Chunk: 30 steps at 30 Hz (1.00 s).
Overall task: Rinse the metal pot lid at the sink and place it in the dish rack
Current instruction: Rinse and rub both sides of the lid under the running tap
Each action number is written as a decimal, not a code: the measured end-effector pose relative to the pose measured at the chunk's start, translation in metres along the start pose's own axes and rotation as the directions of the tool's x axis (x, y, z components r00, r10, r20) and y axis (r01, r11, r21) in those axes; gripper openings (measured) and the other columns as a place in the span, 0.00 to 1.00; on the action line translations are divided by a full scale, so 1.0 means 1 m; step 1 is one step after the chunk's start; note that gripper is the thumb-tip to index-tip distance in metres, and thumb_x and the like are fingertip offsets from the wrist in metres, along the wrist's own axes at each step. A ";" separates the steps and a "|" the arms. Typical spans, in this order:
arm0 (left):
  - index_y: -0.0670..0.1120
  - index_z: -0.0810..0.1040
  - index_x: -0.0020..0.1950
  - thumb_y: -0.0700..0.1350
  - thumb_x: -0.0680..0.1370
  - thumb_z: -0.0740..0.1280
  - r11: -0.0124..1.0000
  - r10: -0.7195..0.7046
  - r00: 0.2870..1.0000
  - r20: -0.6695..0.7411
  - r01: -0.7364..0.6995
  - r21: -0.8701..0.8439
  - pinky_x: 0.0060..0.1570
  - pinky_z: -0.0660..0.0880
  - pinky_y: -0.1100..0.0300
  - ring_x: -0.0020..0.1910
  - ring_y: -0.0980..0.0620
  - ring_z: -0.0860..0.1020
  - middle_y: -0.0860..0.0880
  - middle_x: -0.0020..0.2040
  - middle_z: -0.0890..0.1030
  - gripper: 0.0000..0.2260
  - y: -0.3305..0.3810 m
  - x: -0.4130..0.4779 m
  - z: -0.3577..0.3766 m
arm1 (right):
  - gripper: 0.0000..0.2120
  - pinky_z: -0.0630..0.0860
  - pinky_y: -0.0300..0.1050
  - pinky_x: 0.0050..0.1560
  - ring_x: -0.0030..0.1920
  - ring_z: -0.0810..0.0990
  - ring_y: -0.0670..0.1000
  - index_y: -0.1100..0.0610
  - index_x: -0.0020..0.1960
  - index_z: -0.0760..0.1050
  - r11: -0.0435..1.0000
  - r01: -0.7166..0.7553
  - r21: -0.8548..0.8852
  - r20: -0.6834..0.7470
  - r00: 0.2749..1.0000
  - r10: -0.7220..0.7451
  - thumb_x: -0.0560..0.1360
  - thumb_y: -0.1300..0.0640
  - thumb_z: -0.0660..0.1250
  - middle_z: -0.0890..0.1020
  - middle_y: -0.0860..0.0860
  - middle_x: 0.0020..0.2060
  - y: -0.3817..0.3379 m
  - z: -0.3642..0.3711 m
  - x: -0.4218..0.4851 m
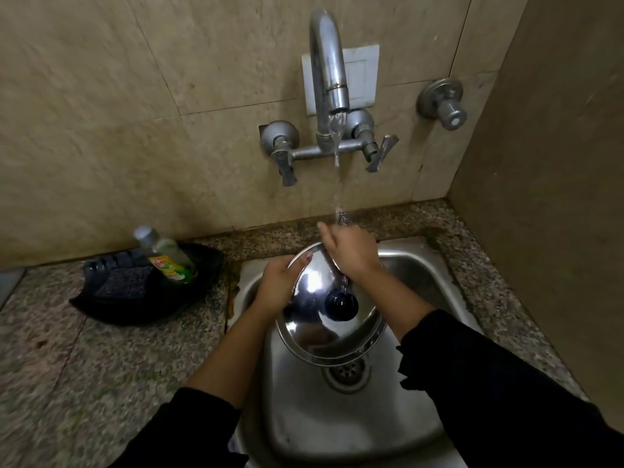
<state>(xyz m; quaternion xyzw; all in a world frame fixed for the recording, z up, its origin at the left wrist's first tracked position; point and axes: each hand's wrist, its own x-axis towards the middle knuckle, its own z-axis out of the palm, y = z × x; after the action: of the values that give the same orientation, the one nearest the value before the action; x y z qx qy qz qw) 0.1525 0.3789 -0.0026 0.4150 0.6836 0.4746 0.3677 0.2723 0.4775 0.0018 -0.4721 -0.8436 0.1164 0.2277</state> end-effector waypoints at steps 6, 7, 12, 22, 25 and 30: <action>0.40 0.83 0.46 0.46 0.79 0.64 0.990 0.014 0.999 -0.032 -0.019 -0.142 0.43 0.75 0.56 0.40 0.52 0.78 0.45 0.41 0.83 0.12 -0.005 -0.008 0.004 | 0.20 0.71 0.46 0.38 0.43 0.82 0.58 0.53 0.45 0.78 0.952 0.305 -0.032 0.037 0.952 -0.303 0.79 0.40 0.54 0.84 0.54 0.41 0.003 0.006 0.001; 0.41 0.83 0.47 0.45 0.79 0.64 0.983 -0.004 0.998 -0.063 -0.007 -0.181 0.45 0.77 0.57 0.41 0.52 0.80 0.45 0.42 0.84 0.11 -0.007 -0.010 0.003 | 0.21 0.70 0.46 0.37 0.42 0.82 0.58 0.53 0.46 0.77 0.963 0.269 -0.018 0.053 0.962 -0.268 0.78 0.38 0.55 0.84 0.54 0.41 0.012 0.004 0.003; 0.42 0.81 0.43 0.47 0.80 0.64 0.942 -0.172 0.917 -0.360 0.046 -0.332 0.42 0.76 0.62 0.38 0.57 0.78 0.48 0.39 0.81 0.11 -0.017 -0.019 -0.009 | 0.24 0.74 0.46 0.40 0.36 0.78 0.49 0.54 0.40 0.78 0.837 -0.286 0.467 0.039 0.952 0.303 0.74 0.34 0.60 0.82 0.50 0.33 0.057 0.008 -0.025; 0.46 0.79 0.59 0.65 0.76 0.58 0.820 -0.451 0.735 -0.507 0.117 -0.561 0.62 0.74 0.50 0.55 0.45 0.80 0.47 0.54 0.81 0.26 -0.036 -0.030 0.000 | 0.10 0.78 0.34 0.37 0.39 0.81 0.44 0.55 0.50 0.79 0.014 -0.351 0.936 0.274 0.755 0.595 0.79 0.50 0.63 0.83 0.49 0.40 0.006 0.018 -0.063; 0.49 0.77 0.56 0.63 0.77 0.58 0.769 -0.500 0.754 -0.425 0.162 -0.618 0.61 0.74 0.49 0.55 0.45 0.79 0.47 0.54 0.79 0.20 -0.033 -0.029 -0.001 | 0.11 0.78 0.45 0.43 0.40 0.80 0.51 0.56 0.42 0.80 -0.040 -0.347 0.937 0.299 0.734 0.610 0.77 0.50 0.67 0.82 0.52 0.37 0.004 0.017 -0.055; 0.42 0.78 0.58 0.49 0.81 0.60 0.730 -0.456 0.855 -0.247 0.200 -0.654 0.36 0.78 0.62 0.53 0.42 0.80 0.40 0.56 0.81 0.14 -0.019 -0.024 0.007 | 0.10 0.77 0.43 0.42 0.38 0.79 0.50 0.56 0.40 0.79 -0.097 -0.280 0.955 0.268 0.679 0.683 0.77 0.53 0.67 0.81 0.52 0.36 0.020 0.005 -0.052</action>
<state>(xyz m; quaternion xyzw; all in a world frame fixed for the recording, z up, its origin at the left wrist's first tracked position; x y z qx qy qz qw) 0.1640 0.3558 -0.0201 0.0411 0.6172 0.6664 0.4163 0.3079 0.4439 -0.0244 -0.4915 -0.2668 0.6276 0.5416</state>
